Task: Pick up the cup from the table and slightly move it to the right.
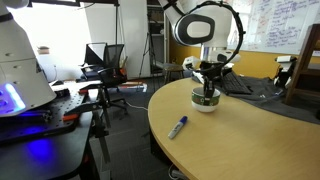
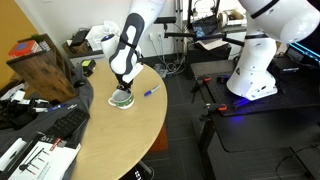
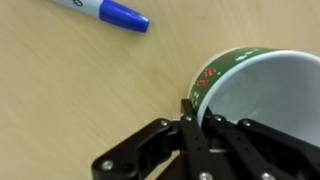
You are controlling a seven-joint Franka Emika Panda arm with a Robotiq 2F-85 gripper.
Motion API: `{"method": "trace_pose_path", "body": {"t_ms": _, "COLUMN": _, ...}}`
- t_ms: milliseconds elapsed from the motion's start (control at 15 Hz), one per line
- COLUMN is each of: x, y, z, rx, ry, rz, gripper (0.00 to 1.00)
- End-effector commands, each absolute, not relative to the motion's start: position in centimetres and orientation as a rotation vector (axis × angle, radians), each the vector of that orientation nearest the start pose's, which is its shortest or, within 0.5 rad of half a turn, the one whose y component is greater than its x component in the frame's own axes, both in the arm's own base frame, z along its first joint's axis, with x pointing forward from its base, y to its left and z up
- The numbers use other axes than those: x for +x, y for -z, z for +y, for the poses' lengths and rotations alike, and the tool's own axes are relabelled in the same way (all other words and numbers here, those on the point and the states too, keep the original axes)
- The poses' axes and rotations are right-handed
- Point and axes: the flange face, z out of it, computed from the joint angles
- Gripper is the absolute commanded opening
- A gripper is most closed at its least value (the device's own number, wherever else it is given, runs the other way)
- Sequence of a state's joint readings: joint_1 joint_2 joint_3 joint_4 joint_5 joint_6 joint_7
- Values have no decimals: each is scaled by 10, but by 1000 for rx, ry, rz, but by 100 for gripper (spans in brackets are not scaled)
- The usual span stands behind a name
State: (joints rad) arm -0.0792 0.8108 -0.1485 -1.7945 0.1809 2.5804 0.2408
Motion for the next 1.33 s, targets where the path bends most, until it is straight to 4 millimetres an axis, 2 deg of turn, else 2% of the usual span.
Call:
{"method": "trace_pose_path", "body": {"t_ms": 0, "x": 625, "y": -103, "z": -152, "rx": -2982, "ry": -21, "rz": 972, "gripper": 3}}
{"method": "trace_pose_path", "body": {"t_ms": 200, "x": 616, "y": -104, "z": -184, "rx": -2877, "ry": -4, "rz": 1155, "gripper": 3}}
{"method": "trace_pose_path", "body": {"t_ms": 533, "x": 588, "y": -96, "z": -264, "rx": -2651, "ry": -9, "rz": 1516, "gripper": 3}}
{"method": "trace_pose_path", "body": {"t_ms": 667, "x": 575, "y": -94, "z": -287, "rx": -2585, "ry": -2, "rz": 1635, "gripper": 3}}
{"method": "trace_pose_path", "body": {"t_ms": 867, "x": 560, "y": -95, "z": -304, "rx": -2547, "ry": 3, "rz": 1756, "gripper": 3}}
{"method": "trace_pose_path", "body": {"t_ms": 1267, "x": 532, "y": -98, "z": -311, "rx": -2486, "ry": -9, "rz": 1996, "gripper": 3}}
